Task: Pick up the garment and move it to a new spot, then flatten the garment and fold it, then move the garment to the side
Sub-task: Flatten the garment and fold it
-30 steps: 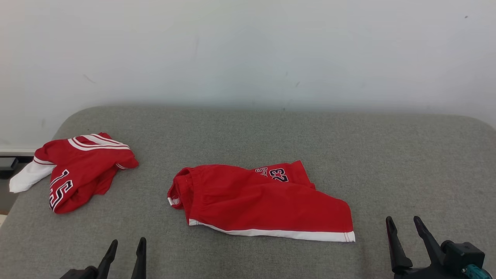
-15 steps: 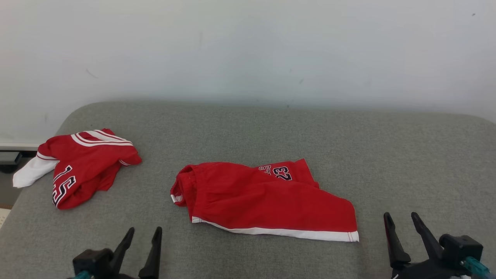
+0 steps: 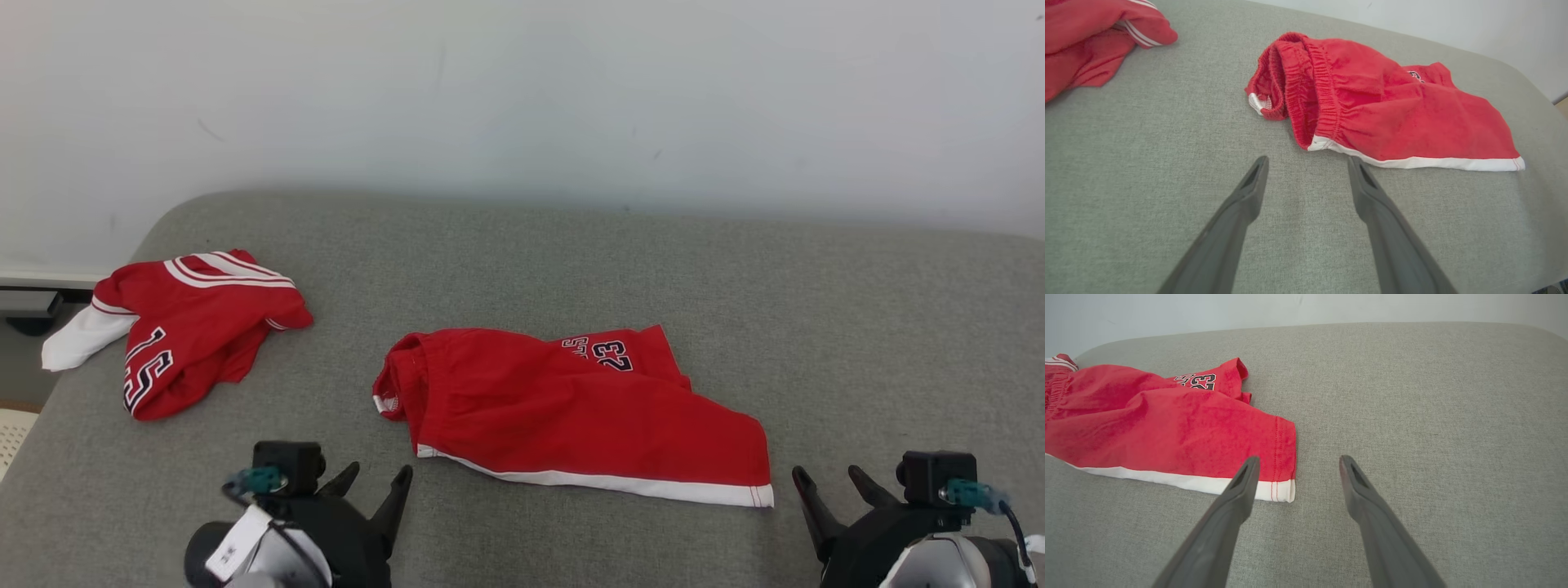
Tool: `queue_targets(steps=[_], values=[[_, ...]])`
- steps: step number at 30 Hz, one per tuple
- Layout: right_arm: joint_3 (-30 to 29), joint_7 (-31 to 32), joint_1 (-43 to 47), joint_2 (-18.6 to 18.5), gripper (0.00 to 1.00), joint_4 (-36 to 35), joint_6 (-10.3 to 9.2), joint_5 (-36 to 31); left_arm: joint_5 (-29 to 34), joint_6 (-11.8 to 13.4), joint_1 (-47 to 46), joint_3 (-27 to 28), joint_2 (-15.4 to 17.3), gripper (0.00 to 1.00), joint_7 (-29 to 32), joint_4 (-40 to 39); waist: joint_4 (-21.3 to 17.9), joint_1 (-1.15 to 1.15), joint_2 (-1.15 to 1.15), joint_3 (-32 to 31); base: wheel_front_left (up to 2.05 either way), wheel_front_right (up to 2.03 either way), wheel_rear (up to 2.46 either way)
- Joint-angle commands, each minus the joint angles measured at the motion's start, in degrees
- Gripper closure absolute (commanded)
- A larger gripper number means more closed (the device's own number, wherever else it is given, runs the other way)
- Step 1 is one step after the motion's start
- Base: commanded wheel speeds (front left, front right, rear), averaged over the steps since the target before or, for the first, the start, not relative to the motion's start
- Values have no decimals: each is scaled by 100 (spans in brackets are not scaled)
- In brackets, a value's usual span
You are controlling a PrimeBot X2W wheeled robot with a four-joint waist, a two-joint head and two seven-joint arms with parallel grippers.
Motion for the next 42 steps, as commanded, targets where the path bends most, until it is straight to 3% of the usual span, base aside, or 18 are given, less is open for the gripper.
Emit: queue_targets(steps=[1,12,33,36,38,39,40,42], values=[[-28,154,-83,-26,0,5,0,-57,17,6,-168,-36,-19,0,80,80,14,0,0,20,0,0,0],[364,923,-591,-27,0,563,0,-190,101,-126,-962,-294,-232,0,423,1074,-72,0,0,207,0,0,0],[917,654,-1614,-29,0,1956,0,-55,-24,-464,-1815,-582,-474,0,263,2436,-302,0,0,566,0,0,0],[963,606,-1713,-27,0,2136,0,-12,-66,-496,-1869,-617,-513,12,198,2574,-293,0,0,603,0,0,0],[990,591,-1781,-28,0,2257,0,5,-114,-527,-1911,-645,-525,35,188,2659,-291,0,0,621,0,0,0],[1004,579,-1803,-28,0,2328,0,19,-127,-519,-1930,-658,-533,38,186,2701,-290,0,0,626,0,0,0],[1016,562,-1828,-27,3,2393,0,27,-140,-536,-1944,-673,-540,49,167,2735,-287,0,0,631,0,0,0],[1056,566,-1875,-26,25,2534,0,66,-177,-560,-1976,-714,-552,60,166,2812,-274,0,0,641,0,0,0]])
